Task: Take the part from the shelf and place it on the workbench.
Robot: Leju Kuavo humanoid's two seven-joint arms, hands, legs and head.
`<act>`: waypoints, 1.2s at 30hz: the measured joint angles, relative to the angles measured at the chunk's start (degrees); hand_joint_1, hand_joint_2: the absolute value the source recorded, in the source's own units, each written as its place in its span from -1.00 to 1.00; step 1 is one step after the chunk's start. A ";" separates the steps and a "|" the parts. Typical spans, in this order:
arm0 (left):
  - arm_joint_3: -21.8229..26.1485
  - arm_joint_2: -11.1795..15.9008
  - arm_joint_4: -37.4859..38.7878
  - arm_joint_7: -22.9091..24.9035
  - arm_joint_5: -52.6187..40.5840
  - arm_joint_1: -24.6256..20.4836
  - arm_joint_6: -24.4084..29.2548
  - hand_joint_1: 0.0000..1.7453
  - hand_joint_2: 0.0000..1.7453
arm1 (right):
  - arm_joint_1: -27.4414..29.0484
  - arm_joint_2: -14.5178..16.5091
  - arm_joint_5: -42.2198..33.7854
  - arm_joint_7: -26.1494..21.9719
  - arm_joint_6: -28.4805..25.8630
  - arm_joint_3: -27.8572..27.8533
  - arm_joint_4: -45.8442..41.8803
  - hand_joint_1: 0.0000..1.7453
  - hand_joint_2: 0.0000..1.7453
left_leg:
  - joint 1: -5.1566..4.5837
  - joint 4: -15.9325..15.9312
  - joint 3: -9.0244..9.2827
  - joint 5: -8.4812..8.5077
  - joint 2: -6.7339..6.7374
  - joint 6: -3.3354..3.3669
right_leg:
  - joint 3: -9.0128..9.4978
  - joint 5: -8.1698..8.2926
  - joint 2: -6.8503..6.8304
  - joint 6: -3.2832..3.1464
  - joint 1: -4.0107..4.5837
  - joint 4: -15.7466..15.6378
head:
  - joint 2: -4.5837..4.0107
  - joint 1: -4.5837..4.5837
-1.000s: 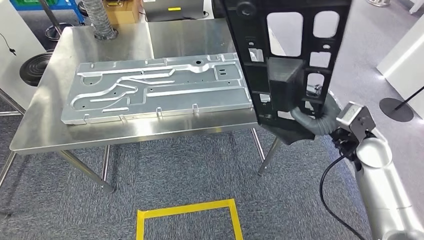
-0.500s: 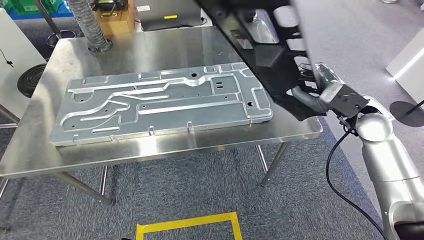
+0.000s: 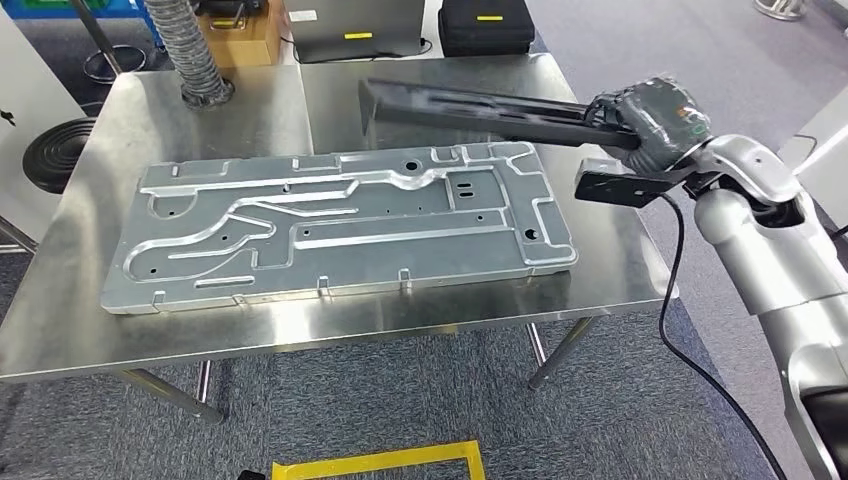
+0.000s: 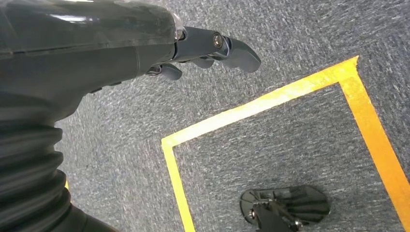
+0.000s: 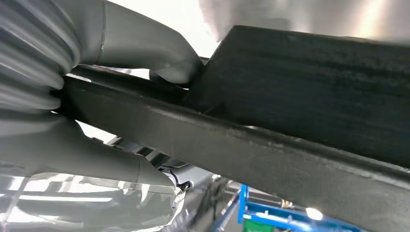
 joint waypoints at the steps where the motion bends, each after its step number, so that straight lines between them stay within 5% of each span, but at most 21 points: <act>1: -0.08 0.00 0.00 0.03 -0.10 0.00 -0.04 -1.00 1.00 | -0.86 0.10 2.71 0.10 -1.15 1.38 1.53 0.72 1.00 | -0.07 0.03 0.63 -0.47 -0.12 -0.01 | -0.23 1.31 0.00 -0.21 0.04 -1.64 | -0.01 0.00; 4: -0.46 -0.12 0.02 0.14 -0.36 -0.17 -0.10 -1.00 1.00 | -4.08 0.86 9.56 0.32 -5.63 5.11 6.17 0.72 1.00 | -0.38 -0.01 2.14 -1.72 -0.37 -0.21 | 1.94 10.18 -0.04 -1.65 0.62 -12.65 | -0.01 -0.01; 6: -0.66 -0.22 0.07 0.21 -0.38 -0.38 -0.08 -1.00 1.00 | -6.01 1.88 12.40 0.46 -8.72 7.45 9.11 0.72 1.00 | -0.45 0.02 2.48 -2.20 -0.41 -0.69 | 2.71 12.78 -0.05 -2.28 1.15 -16.17 | 0.00 0.00; 10: -0.79 -0.19 0.09 0.25 -0.36 -0.75 0.14 -1.00 1.00 | -7.33 4.60 15.06 0.58 -12.21 12.12 13.27 0.72 1.00 | -0.53 2.22 2.46 -3.81 -0.22 -1.93 | 4.31 12.59 -0.03 -3.03 0.78 -17.06 | 0.00 0.02; 13: -0.80 -0.18 0.09 0.14 -0.31 -0.95 0.19 -1.00 1.00 | -7.69 6.95 15.36 0.78 -13.34 15.04 15.60 0.72 1.00 | -0.02 12.08 -2.76 -8.44 0.15 -3.06 | 5.01 12.12 -0.04 -3.54 0.58 -17.21 | 0.00 -0.02; 15: -0.80 -0.18 0.09 0.01 -0.27 -0.89 0.17 -1.00 1.00 | -7.71 8.43 15.30 0.80 -13.75 16.58 17.05 0.72 1.00 | 0.35 16.14 -5.79 -9.15 0.38 -3.61 | 5.28 11.67 0.00 -3.52 0.55 -17.02 | 0.00 -0.02; 16: -0.79 -0.18 0.09 -0.04 -0.26 -0.86 0.17 -1.00 1.00 | -7.70 9.07 15.27 0.80 -13.87 17.26 17.73 0.72 1.00 | 0.50 15.01 -5.82 -7.72 0.50 -3.77 | 5.49 11.38 0.02 -3.42 0.50 -16.86 | 0.00 -0.02; 18: -0.80 -0.18 0.09 -0.17 -0.28 -0.86 0.17 -1.00 1.00 | -7.70 10.34 15.11 0.79 -14.01 18.46 19.00 0.72 1.00 | 0.76 7.76 -3.36 -2.78 0.65 -3.91 | 6.04 10.64 0.02 -3.03 0.38 -16.47 | -0.01 -0.02; 20: -0.84 -0.18 0.09 -0.28 -0.34 -0.91 0.16 -1.00 1.00 | -7.77 11.50 14.75 0.81 -14.36 19.37 20.23 0.72 1.00 | 0.66 1.68 -1.17 -0.37 0.72 -3.51 | 6.22 10.09 0.03 -2.52 0.41 -16.09 | -0.01 -0.02; 25: -0.99 -0.25 0.09 -0.40 -0.51 -1.04 0.14 -1.00 1.00 | -7.62 13.37 13.16 1.02 -15.95 20.72 22.89 0.72 1.00 | 0.63 0.18 -0.29 0.16 0.77 -1.60 | 5.62 8.47 0.02 -0.96 0.41 -14.53 | -0.02 -0.02; 29: -1.24 -0.29 0.09 -0.49 -0.58 -1.27 0.15 -1.00 1.00 | -7.31 14.84 11.97 2.12 -17.53 21.17 25.07 0.72 1.00 | 0.59 0.04 0.06 -0.03 0.67 -0.85 | -1.24 2.78 -0.02 -0.25 0.17 -1.05 | 0.00 -0.02; 31: -1.37 -0.29 0.09 -0.49 -0.78 -1.23 0.15 -1.00 1.00 | -6.98 15.98 10.79 2.47 -18.20 21.22 26.66 0.72 1.00 | 0.47 0.19 0.18 -0.24 0.58 -0.76 | -2.50 4.00 -0.02 -0.39 0.14 0.09 | -0.02 -0.02; 34: -1.80 -0.39 0.09 -0.53 -1.02 -1.28 0.16 -1.00 1.00 | -6.95 18.04 9.30 2.79 -19.87 20.94 28.74 0.72 1.00 | 0.14 0.31 0.62 -0.64 0.54 -0.97 | 2.27 10.14 -0.05 -1.48 0.49 -10.99 | 0.00 -0.02; 36: -1.98 -0.52 0.09 -0.75 -1.00 -1.34 0.32 -1.00 1.00 | -7.12 19.59 8.87 2.98 -20.58 20.65 29.91 0.72 1.00 | 0.03 0.31 0.67 -0.79 0.59 -1.36 | 4.26 11.41 -0.10 -2.15 0.90 -15.33 | -0.01 -0.02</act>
